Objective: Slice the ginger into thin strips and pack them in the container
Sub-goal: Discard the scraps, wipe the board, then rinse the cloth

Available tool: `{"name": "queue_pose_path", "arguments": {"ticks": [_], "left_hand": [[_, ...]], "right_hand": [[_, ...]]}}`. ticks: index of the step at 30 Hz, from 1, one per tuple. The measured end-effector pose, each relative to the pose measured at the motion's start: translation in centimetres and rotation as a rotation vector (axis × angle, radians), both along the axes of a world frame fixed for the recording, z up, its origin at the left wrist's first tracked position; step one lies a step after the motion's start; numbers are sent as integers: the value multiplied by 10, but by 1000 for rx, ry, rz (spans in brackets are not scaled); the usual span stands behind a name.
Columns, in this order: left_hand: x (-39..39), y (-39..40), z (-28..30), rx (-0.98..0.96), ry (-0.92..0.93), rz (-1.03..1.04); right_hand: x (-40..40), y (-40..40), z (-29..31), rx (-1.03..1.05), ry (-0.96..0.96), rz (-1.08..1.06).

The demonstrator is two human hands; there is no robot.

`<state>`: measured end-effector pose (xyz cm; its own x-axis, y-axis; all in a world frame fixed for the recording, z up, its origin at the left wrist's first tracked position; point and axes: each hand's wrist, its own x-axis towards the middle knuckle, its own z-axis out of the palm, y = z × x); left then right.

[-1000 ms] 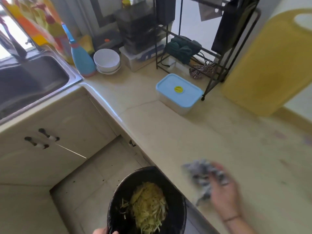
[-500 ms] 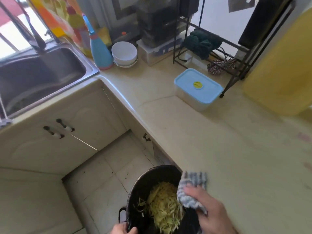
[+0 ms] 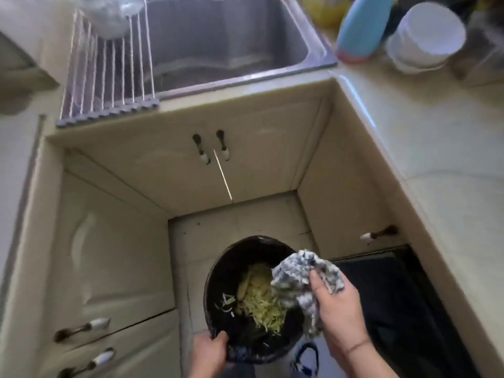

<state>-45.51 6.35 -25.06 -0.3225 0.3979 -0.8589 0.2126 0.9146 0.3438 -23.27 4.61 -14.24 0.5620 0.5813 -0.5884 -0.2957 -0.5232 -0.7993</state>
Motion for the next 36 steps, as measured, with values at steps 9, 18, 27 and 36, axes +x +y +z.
{"name": "queue_pose_path", "arguments": {"ticks": [9, 18, 27, 36], "left_hand": [[-74, 115, -163, 41, 72, 123], [-103, 165, -286, 68, 2, 349], [-112, 155, -345, 11, -135, 575], [41, 152, 38, 465, -382, 308]], "right_hand": [[-79, 147, -148, -50, 491, 141], [-106, 199, -278, -4, 708, 171], [-72, 208, -237, 32, 617, 157], [-32, 203, 10, -18, -331, 1021]]}}
